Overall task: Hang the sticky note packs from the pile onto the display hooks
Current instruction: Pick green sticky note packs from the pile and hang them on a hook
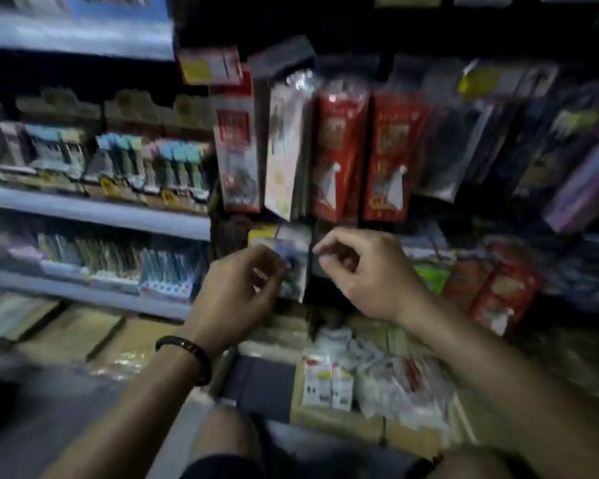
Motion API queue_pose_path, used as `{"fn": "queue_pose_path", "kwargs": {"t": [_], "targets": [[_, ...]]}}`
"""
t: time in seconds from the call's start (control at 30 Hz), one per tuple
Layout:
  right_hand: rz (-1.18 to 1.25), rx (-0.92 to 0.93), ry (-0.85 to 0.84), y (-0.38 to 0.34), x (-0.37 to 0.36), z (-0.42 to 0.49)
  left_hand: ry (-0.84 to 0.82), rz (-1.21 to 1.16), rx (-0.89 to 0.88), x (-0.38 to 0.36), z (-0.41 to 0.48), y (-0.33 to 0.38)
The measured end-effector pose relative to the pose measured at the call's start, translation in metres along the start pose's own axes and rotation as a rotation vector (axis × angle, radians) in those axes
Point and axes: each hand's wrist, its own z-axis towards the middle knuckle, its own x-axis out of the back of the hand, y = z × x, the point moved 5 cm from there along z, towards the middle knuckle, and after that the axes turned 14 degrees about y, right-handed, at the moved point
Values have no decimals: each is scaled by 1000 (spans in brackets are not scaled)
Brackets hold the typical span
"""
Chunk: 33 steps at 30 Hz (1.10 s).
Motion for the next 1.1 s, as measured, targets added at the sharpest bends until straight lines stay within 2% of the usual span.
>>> {"fn": "queue_pose_path", "kwargs": {"t": [0.13,0.27,0.4,0.53,0.7,0.9,1.1], "targets": [[-36,-411,-223,105,-53,-113,-277,51,172,-81,-89,-62],[-69,-713,-359,197,-97,-207,-530,91,385,-154,-152,-122],[-94,-969,-334,267,-136,-277,-746,139,541,-220,-196,-167],[-118,-1119,-341,331,-186,-335,-902,169,689,-281,-228,-204],[-194,-1261,-288,392,-222,-381,-902,252,815,-337,-258,-239],[-240,-1358,-221,480,-268,-445,-678,290,1041,-382,-282,-266],[-386,-1302,-310,405,-243,-344,-663,358,1044,-412,-305,-266]]}}
